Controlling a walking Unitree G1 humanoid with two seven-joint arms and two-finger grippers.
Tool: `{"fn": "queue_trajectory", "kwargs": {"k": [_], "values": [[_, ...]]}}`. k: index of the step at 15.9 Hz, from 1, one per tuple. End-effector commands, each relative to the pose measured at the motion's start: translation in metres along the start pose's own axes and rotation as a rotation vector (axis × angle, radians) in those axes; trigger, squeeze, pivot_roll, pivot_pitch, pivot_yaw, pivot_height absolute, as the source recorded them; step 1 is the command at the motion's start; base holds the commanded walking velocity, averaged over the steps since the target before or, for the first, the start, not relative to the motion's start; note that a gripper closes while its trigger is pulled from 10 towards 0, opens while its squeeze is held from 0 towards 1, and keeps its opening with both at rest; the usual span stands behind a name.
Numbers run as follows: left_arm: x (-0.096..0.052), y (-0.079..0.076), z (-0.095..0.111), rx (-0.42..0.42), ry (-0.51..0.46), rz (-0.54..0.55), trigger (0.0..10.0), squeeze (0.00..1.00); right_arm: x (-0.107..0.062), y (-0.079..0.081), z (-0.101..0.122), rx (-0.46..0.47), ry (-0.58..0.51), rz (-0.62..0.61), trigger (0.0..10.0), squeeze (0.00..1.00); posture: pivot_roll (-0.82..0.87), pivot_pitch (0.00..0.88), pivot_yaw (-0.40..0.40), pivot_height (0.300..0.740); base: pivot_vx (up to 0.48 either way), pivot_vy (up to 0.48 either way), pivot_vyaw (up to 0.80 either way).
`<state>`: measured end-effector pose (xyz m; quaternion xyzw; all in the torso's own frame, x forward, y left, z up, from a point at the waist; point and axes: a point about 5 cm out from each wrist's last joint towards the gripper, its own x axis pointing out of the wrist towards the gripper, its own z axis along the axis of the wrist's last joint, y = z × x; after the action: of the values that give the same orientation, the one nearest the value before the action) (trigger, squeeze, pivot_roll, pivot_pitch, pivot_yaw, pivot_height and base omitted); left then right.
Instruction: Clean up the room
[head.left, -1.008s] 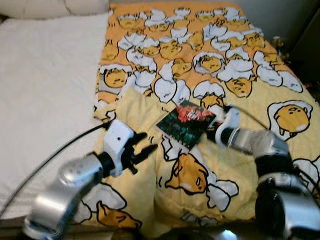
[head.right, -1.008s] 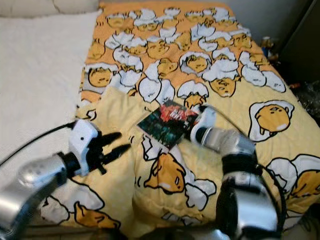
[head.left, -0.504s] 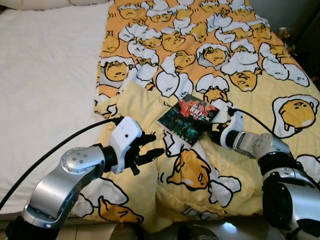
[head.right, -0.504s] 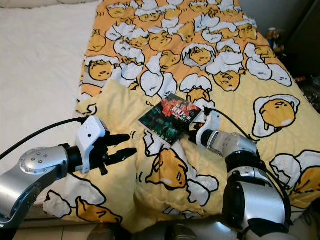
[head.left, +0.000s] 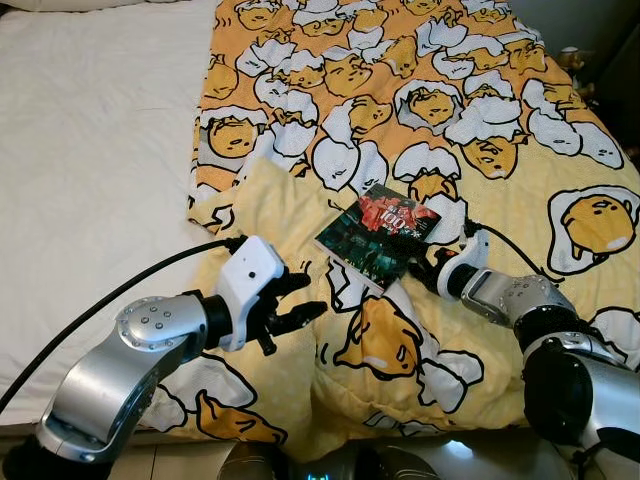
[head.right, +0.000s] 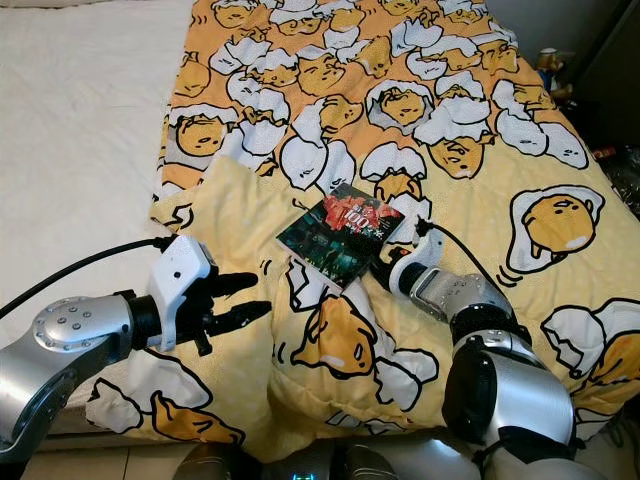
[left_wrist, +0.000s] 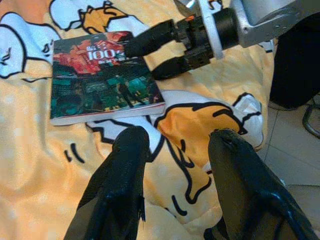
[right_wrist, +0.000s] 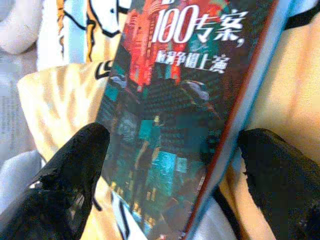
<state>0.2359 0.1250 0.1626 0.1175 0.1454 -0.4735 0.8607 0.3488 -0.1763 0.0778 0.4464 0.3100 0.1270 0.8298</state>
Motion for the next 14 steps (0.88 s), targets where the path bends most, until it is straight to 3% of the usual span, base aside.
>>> {"fn": "queue_trajectory", "kwargs": {"k": [1,4,7,12,14], "values": [[-0.001,-0.005,0.0,-0.002,0.006,-0.027,10.0,0.0,0.001,0.001,0.0,0.017,-0.007,0.015,10.0,0.0,0.07,0.188,-0.001,0.74,0.0,0.0,0.0],[-0.001,-0.005,0.002,-0.001,0.004,-0.05,10.0,0.0,0.001,0.004,0.001,0.11,-0.059,0.099,10.0,0.0,0.08,0.19,0.007,0.74,0.0,0.0,0.0],[-0.001,-0.005,0.001,0.008,0.022,-0.056,10.0,0.0,0.004,-0.014,-0.021,0.124,-0.026,0.002,10.0,0.0,0.09,0.193,0.008,0.74,0.0,0.0,0.0],[-0.005,-0.008,-0.002,0.005,0.039,-0.051,10.0,0.0,0.002,-0.026,-0.036,0.149,-0.005,-0.032,10.0,0.0,0.1,0.204,-0.002,0.74,0.0,0.0,0.0],[-0.006,-0.008,-0.002,0.007,0.036,-0.045,10.0,0.0,0.002,-0.02,-0.025,0.182,-0.104,0.042,10.0,0.0,0.12,0.214,0.002,0.74,0.0,0.0,0.0]]}}
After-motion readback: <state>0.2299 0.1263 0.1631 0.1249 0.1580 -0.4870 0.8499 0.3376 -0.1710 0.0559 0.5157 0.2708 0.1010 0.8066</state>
